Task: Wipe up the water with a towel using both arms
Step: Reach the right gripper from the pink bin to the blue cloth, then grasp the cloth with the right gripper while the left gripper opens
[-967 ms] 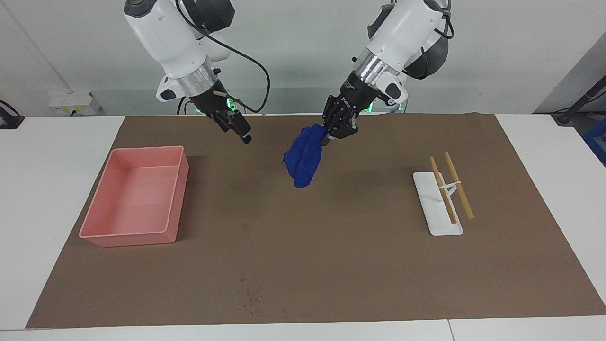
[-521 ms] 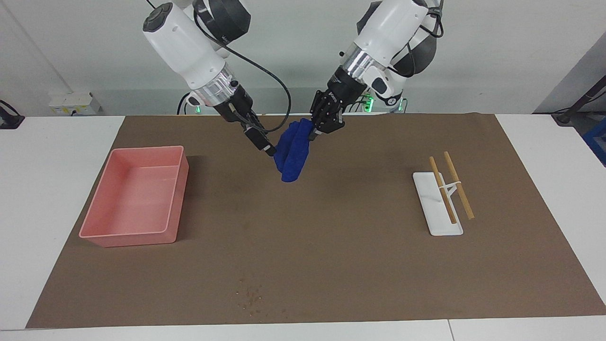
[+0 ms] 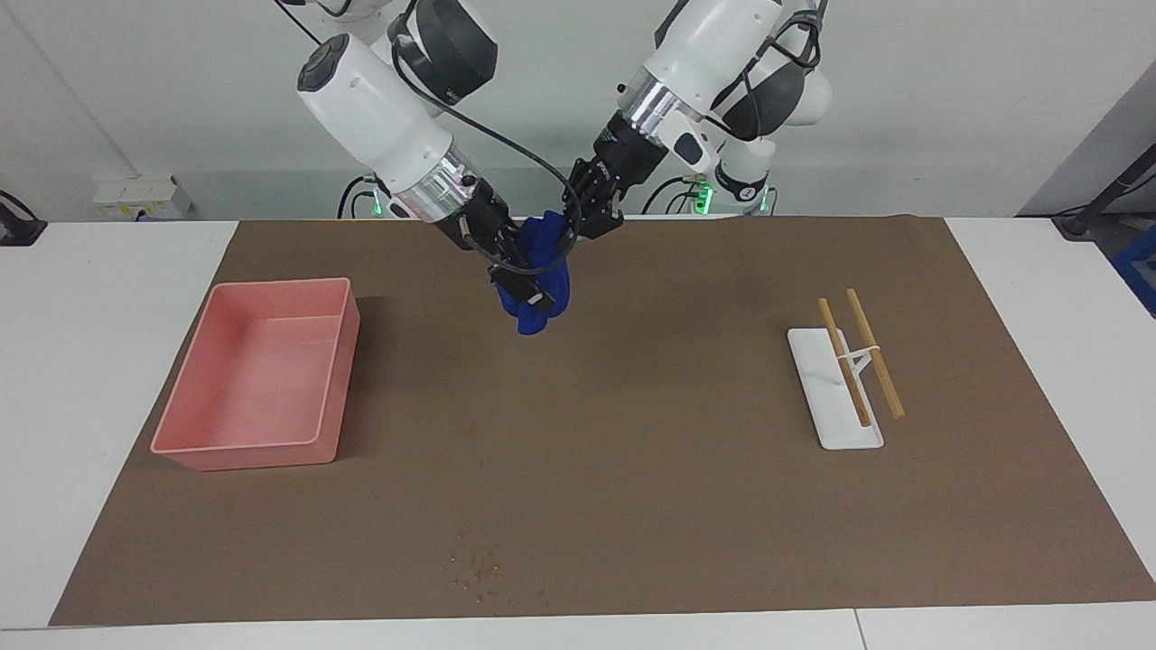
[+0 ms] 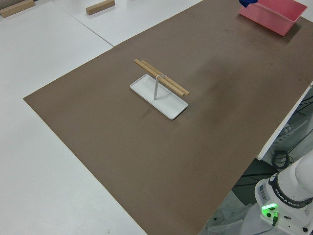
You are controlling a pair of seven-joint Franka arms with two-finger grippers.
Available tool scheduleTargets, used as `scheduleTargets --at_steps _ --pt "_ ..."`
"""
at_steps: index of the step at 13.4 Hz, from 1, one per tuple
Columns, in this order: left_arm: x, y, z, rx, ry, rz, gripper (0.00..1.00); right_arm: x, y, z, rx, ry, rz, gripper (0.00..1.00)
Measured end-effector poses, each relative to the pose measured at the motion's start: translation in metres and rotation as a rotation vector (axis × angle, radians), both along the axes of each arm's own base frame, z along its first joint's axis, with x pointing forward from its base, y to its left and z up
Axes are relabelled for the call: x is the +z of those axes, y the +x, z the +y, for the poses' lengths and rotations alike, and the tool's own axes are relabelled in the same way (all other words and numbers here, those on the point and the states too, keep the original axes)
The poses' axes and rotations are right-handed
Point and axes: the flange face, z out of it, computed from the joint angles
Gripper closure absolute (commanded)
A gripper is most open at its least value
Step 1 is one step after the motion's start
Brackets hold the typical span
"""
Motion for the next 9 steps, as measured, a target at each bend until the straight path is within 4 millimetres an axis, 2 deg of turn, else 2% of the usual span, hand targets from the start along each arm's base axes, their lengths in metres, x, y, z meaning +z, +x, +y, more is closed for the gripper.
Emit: scheduleTargets --at_steps 9 --pt "0.0007 0.001 0.0004 0.007 -0.006 -0.01 1.0 -0.0014 0.0008 -0.0025 0.0 -0.003 0.011 1.0"
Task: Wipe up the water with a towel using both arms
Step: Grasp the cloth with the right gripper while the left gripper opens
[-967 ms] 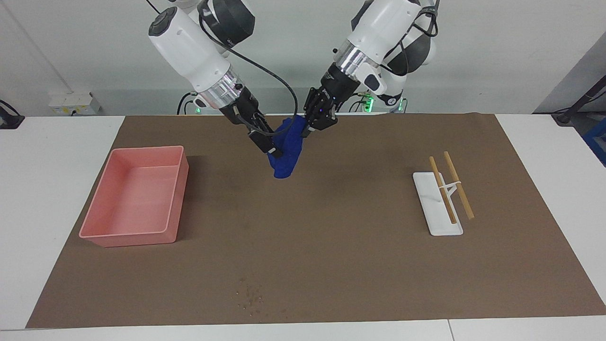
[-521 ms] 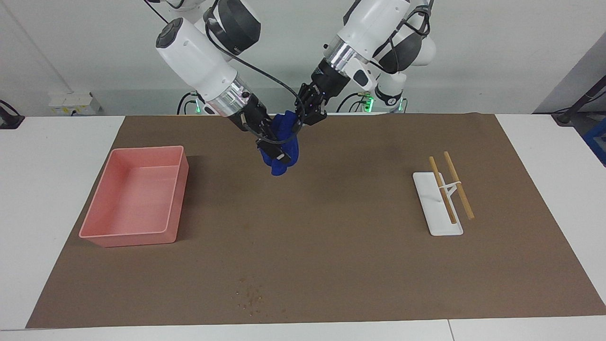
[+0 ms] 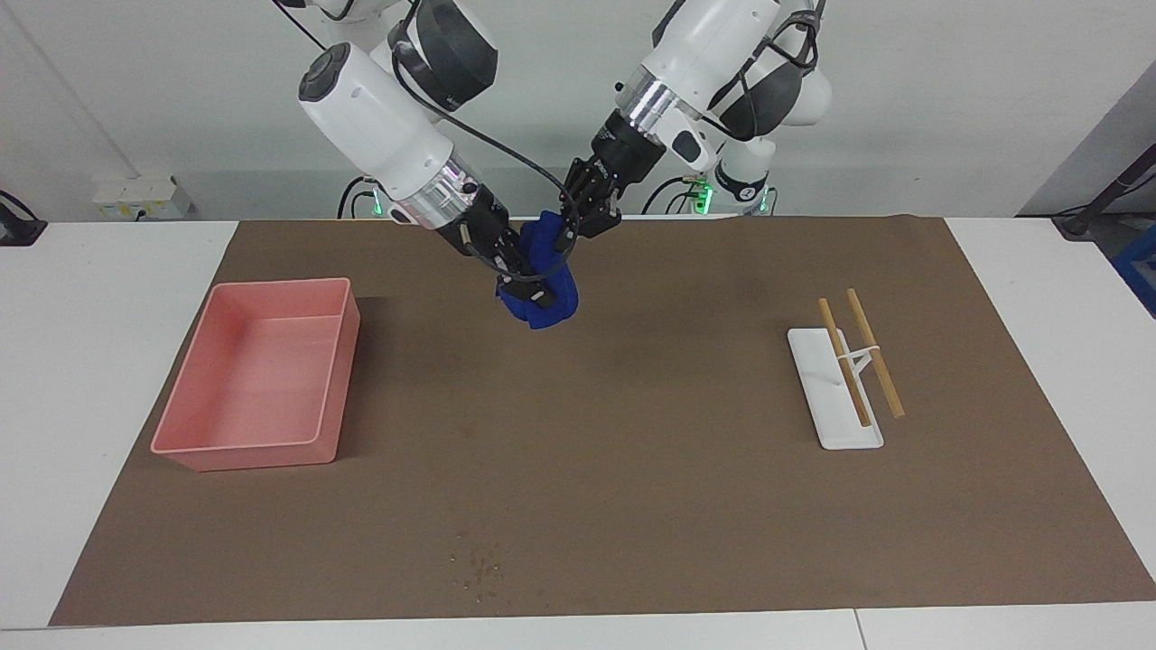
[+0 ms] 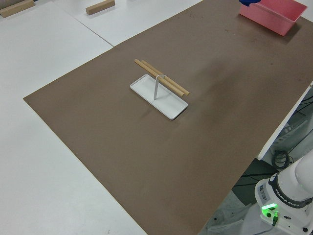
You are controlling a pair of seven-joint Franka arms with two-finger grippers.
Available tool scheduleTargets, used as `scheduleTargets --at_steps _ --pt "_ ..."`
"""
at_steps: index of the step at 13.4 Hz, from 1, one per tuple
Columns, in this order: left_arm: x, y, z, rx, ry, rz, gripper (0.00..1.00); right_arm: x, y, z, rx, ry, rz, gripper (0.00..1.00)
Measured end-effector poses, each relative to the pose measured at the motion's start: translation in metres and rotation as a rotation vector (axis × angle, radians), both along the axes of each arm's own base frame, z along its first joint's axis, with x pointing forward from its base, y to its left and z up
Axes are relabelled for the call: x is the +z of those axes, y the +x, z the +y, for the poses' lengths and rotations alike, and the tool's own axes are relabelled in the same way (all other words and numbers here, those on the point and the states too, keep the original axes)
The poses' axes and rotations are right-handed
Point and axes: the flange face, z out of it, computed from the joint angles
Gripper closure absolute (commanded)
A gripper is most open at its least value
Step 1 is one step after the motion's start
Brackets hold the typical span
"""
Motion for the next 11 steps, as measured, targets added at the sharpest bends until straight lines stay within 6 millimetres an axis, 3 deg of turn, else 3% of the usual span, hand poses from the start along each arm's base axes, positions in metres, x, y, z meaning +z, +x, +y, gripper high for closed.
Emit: scheduleTargets --at_steps 1,2,3,8,11 --pt "0.0 0.0 0.0 0.0 -0.001 -0.001 0.98 0.001 0.0 -0.001 -0.001 0.0 -0.001 1.0" --pt "0.0 0.0 0.0 0.0 -0.001 -0.002 0.44 0.001 0.001 -0.001 -0.002 0.001 -0.002 1.0" --pt "0.0 0.0 0.0 0.0 -0.001 -0.003 0.0 0.002 0.001 -0.001 -0.002 0.0 -0.004 1.0" --pt "0.001 0.001 0.001 -0.008 0.008 -0.019 0.0 0.003 0.006 -0.005 -0.001 -0.028 -0.057 1.0" --pt "0.0 0.01 0.012 -0.07 0.065 -0.103 0.0 -0.014 0.019 -0.008 0.028 -0.073 -0.133 1.0"
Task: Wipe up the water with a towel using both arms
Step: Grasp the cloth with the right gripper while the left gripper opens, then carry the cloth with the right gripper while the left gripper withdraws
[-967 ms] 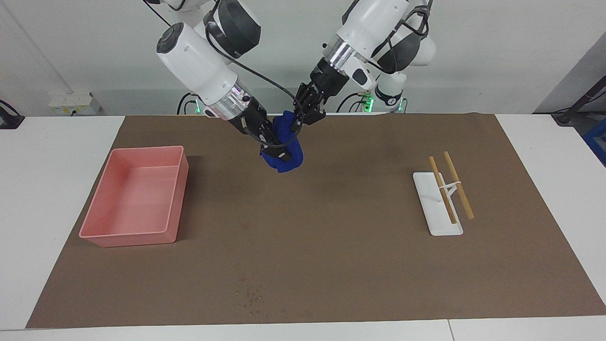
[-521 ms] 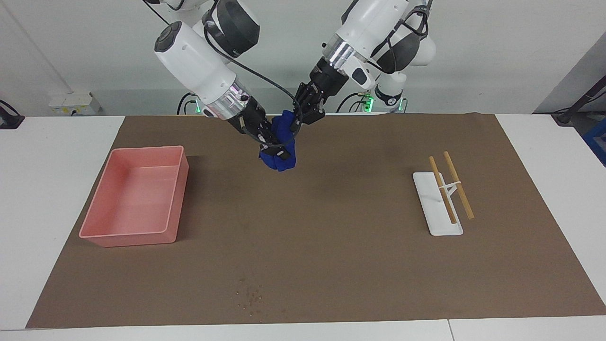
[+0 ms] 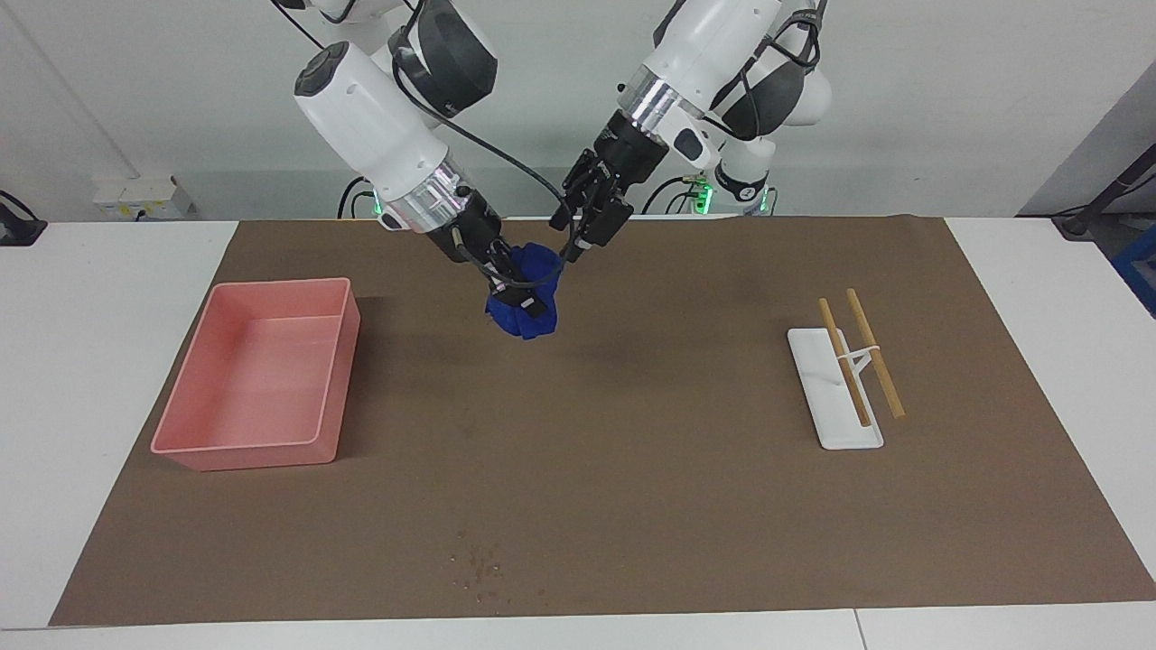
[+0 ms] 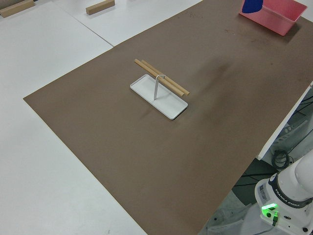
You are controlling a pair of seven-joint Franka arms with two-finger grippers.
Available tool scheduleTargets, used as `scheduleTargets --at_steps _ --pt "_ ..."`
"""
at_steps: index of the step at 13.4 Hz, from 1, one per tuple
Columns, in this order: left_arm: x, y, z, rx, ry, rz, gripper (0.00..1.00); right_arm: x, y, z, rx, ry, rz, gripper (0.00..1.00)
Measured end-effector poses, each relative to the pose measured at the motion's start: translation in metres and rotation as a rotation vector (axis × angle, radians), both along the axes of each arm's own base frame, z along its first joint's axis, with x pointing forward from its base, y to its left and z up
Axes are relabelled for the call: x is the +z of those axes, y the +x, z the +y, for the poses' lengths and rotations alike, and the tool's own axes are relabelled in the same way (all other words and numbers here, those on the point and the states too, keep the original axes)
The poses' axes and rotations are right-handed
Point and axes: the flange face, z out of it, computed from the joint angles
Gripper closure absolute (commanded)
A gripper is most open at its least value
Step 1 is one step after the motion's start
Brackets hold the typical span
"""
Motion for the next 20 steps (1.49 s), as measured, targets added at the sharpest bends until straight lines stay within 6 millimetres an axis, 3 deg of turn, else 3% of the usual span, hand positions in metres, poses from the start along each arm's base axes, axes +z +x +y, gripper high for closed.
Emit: scheduleTargets --at_steps 2,5,8,13,17,20 --pt "-0.002 0.017 0.023 -0.049 0.044 -0.067 0.0 -0.018 0.015 -0.002 0.037 -0.048 -0.08 1.0" --pt "-0.009 0.048 0.075 -0.157 0.141 -0.161 0.0 -0.047 0.036 -0.005 0.136 -0.141 -0.227 1.0" --pt "-0.016 0.065 0.114 -0.304 0.254 -0.245 0.0 -0.074 0.054 -0.012 0.304 -0.241 -0.358 1.0" --pt "-0.035 0.059 0.137 -0.804 0.633 -0.335 0.0 -0.107 0.098 -0.036 0.478 -0.379 -0.601 1.0" --pt "-0.034 0.066 0.191 -1.152 0.759 -0.351 0.0 -0.155 0.113 -0.038 0.491 -0.428 -0.657 1.0" --pt "-0.035 0.061 0.231 -1.363 0.756 -0.296 0.0 -0.19 0.107 -0.04 0.506 -0.43 -0.607 1.0"
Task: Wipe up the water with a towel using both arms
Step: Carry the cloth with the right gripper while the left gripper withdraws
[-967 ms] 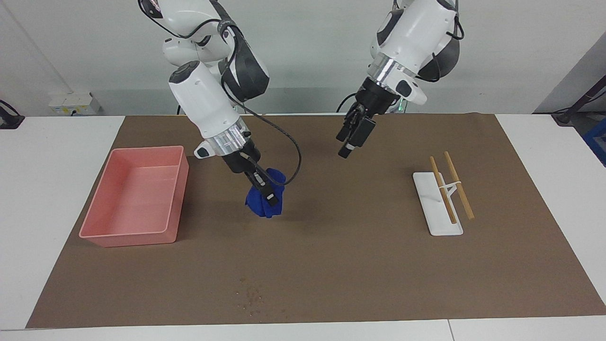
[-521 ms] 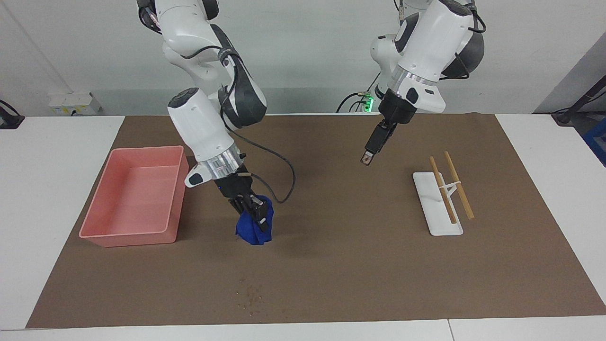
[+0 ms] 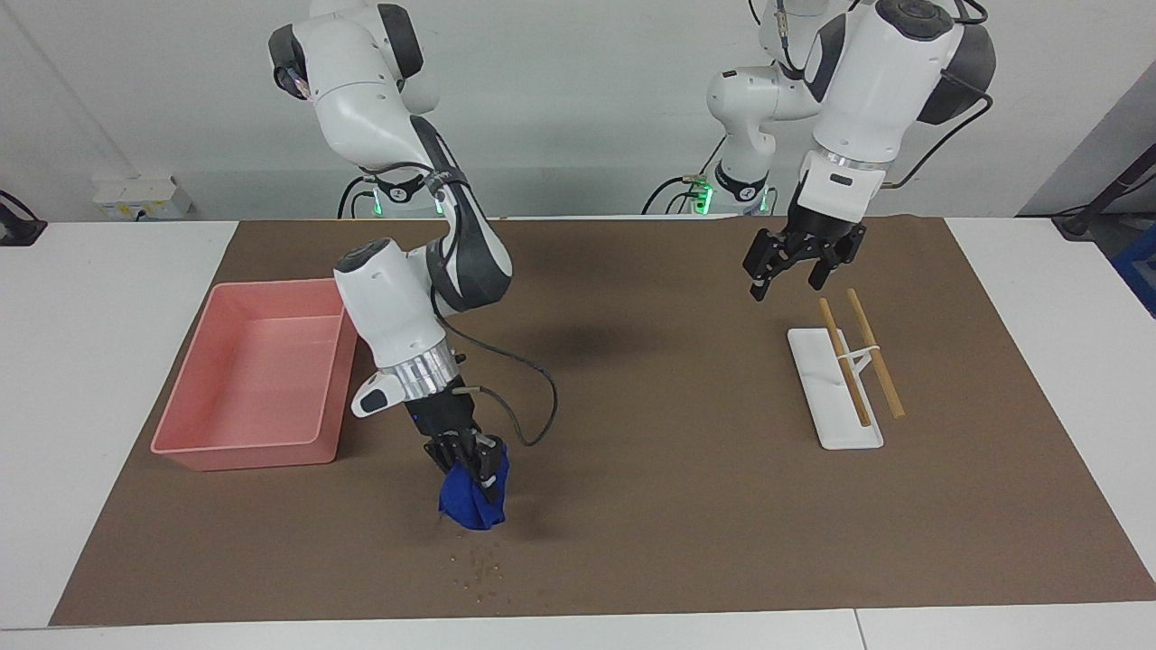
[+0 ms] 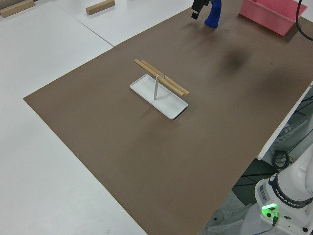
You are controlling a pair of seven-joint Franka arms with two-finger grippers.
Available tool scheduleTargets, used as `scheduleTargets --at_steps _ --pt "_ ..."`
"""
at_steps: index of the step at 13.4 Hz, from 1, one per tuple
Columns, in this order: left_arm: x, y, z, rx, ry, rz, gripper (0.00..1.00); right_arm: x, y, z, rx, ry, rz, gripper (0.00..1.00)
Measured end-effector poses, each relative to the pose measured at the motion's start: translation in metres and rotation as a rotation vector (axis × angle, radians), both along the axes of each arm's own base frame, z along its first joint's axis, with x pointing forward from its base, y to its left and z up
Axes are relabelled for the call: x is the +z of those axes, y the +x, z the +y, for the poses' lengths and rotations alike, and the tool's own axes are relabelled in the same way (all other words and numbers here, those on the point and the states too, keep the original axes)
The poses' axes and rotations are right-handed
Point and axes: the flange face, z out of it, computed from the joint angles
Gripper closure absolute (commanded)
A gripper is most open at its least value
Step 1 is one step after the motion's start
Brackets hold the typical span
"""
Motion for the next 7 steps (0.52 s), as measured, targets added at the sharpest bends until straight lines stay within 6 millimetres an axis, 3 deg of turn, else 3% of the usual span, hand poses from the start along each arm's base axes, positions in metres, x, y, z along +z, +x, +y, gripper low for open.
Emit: scheduleTargets --at_steps 4,7 --pt "0.012 -0.011 0.059 -0.115 0.036 0.1 0.0 -0.051 -0.041 -0.004 -0.034 -0.01 0.191 1.0" --pt "0.039 -0.017 0.082 -0.115 0.037 0.123 0.0 -0.055 -0.065 -0.014 -0.077 0.004 0.419 1.0"
